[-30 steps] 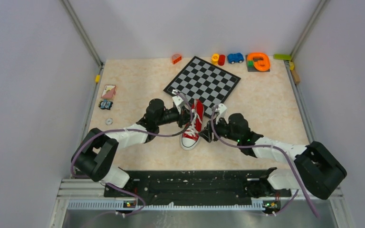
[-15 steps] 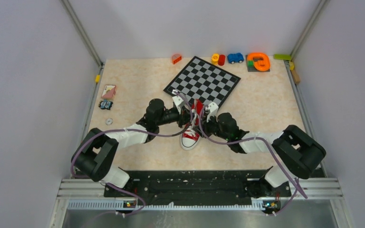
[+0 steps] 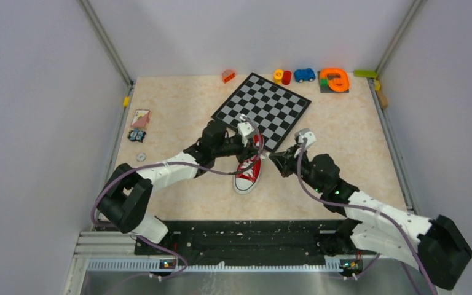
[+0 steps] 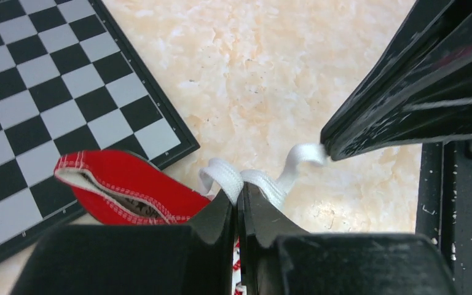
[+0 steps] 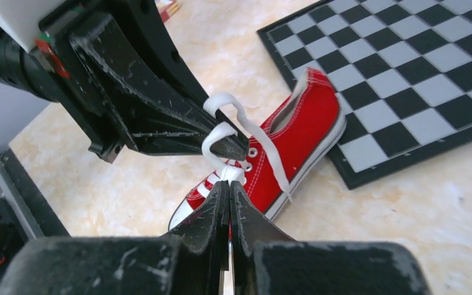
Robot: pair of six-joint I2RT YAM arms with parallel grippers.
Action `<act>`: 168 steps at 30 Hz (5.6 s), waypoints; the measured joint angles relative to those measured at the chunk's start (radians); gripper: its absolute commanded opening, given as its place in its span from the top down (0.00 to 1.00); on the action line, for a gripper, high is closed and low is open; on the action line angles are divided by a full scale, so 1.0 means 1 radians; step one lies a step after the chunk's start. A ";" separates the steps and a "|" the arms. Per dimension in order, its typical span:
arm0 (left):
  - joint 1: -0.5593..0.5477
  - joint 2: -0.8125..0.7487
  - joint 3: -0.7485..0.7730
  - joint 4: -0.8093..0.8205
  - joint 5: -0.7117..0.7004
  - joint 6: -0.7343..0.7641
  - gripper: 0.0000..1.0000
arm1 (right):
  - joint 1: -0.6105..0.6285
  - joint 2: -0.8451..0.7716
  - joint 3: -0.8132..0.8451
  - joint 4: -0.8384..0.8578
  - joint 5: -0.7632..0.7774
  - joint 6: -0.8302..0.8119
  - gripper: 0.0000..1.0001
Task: Tie the shoes
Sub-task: Cross the shoelace with the shoelace.
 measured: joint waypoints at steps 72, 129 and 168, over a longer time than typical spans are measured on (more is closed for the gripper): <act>-0.070 0.073 0.155 -0.505 -0.188 0.699 0.97 | -0.175 0.220 0.340 -0.428 0.122 0.998 1.00; -0.069 -0.027 0.047 -0.394 -0.187 0.706 1.00 | -0.083 0.471 0.289 -0.136 0.099 1.331 1.00; -0.069 -0.027 0.042 -0.385 -0.198 0.706 1.00 | -0.082 0.478 0.497 -0.449 0.180 0.439 0.81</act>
